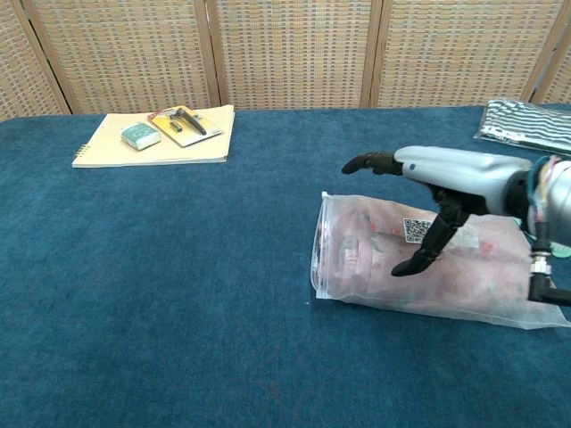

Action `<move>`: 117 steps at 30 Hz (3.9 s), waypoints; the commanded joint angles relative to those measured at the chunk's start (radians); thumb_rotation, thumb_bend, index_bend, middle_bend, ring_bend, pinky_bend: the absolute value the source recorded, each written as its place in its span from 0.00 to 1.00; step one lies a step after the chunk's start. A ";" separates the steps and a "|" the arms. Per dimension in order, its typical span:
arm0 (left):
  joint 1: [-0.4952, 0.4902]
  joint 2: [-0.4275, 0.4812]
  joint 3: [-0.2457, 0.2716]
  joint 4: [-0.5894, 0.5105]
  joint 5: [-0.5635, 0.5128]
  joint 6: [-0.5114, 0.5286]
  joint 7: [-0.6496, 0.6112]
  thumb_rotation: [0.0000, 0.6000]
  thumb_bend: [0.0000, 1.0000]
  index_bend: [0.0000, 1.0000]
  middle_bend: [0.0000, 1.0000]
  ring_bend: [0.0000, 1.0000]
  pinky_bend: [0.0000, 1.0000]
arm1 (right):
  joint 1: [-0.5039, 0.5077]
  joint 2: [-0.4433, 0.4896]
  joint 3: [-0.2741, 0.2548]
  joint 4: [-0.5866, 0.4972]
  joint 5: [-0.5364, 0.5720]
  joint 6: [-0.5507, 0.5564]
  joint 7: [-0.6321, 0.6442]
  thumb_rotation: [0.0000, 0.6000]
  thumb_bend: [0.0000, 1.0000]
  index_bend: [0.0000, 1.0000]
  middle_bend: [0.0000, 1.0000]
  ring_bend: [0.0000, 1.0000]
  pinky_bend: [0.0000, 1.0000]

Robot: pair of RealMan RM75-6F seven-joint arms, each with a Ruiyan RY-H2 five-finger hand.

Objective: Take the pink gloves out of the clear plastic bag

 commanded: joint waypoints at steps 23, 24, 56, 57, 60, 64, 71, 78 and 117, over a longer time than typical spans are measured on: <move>-0.017 -0.011 -0.015 0.025 -0.043 -0.069 -0.006 1.00 0.05 0.00 0.00 0.00 0.00 | 0.133 -0.010 -0.034 0.096 0.357 0.017 -0.172 1.00 0.00 0.00 0.00 0.00 0.00; -0.018 -0.011 -0.014 0.023 -0.042 -0.071 -0.008 1.00 0.05 0.00 0.00 0.00 0.00 | 0.134 -0.003 -0.046 0.102 0.356 0.003 -0.165 1.00 0.00 0.00 0.00 0.00 0.00; -0.145 0.004 -0.043 0.076 0.007 -0.271 -0.191 1.00 0.05 0.00 0.00 0.00 0.00 | 0.091 -0.187 -0.081 0.452 -0.355 0.143 0.494 1.00 0.95 0.66 0.66 0.57 0.67; -0.170 0.016 -0.056 0.078 0.012 -0.299 -0.220 1.00 0.05 0.00 0.00 0.00 0.00 | 0.106 -0.196 -0.072 0.476 -0.379 0.148 0.514 1.00 0.95 0.66 0.66 0.57 0.67; -0.239 0.030 -0.097 0.085 0.026 -0.359 -0.304 1.00 0.05 0.00 0.00 0.00 0.00 | 0.155 -0.227 -0.044 0.539 -0.437 0.165 0.525 1.00 0.95 0.66 0.66 0.57 0.67; -0.306 0.033 -0.128 0.089 0.021 -0.437 -0.389 1.00 0.05 0.10 0.00 0.00 0.00 | 0.203 -0.256 -0.018 0.590 -0.469 0.168 0.496 1.00 0.95 0.66 0.66 0.57 0.67; -0.406 -0.003 -0.180 0.100 0.027 -0.492 -0.386 1.00 0.05 0.36 0.00 0.00 0.00 | 0.272 -0.323 0.019 0.636 -0.470 0.143 0.453 1.00 0.95 0.66 0.66 0.57 0.67; -0.491 -0.069 -0.218 0.098 -0.040 -0.545 -0.334 1.00 0.05 0.42 0.00 0.00 0.00 | 0.335 -0.388 0.039 0.699 -0.452 0.097 0.376 1.00 0.95 0.66 0.66 0.57 0.67; -0.650 -0.224 -0.199 0.105 -0.414 -0.568 -0.007 1.00 0.18 0.53 0.00 0.00 0.00 | 0.415 -0.450 0.152 0.641 -0.203 0.021 0.175 1.00 0.95 0.66 0.67 0.57 0.67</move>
